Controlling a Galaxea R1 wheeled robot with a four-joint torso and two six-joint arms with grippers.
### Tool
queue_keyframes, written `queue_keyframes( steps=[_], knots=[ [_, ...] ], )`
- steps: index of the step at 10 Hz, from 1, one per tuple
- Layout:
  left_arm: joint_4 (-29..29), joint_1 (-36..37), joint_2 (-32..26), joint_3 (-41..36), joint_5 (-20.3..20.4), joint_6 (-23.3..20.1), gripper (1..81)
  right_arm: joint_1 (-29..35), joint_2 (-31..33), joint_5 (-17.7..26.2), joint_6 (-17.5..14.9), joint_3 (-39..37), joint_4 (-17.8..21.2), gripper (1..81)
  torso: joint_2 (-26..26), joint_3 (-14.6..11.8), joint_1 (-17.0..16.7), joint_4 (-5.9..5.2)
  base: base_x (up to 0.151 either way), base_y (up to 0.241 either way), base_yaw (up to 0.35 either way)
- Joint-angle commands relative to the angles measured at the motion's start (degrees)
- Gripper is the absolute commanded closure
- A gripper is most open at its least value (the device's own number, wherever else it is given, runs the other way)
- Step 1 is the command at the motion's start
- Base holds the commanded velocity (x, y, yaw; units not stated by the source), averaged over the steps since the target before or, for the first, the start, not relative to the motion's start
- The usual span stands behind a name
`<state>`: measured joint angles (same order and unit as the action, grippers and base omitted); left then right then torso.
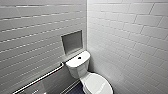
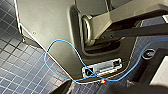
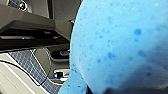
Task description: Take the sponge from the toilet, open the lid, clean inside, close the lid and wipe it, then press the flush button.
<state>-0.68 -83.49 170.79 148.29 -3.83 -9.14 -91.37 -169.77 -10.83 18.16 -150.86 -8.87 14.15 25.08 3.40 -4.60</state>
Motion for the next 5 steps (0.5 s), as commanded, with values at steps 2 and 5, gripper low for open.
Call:
queue_keyframes(
  steps=[2,5],
  knots=[
    [0.4,1.5,-0.1,-0.4,-3.9,-0.2,1.0,0.7,0.3,3.2,-0.2,0.2,-0.7,81.1,-0.5,-6.4,-0.2,0.0,0.0,0.0,0.0],
    [0.3,1.5,-0.1,-0.3,-4.3,-0.2,1.0,1.1,0.0,6.6,-0.1,0.0,-0.7,81.1,-0.9,-5.2,-0.6,0.0,0.0,0.0,0.0]
  ],
)
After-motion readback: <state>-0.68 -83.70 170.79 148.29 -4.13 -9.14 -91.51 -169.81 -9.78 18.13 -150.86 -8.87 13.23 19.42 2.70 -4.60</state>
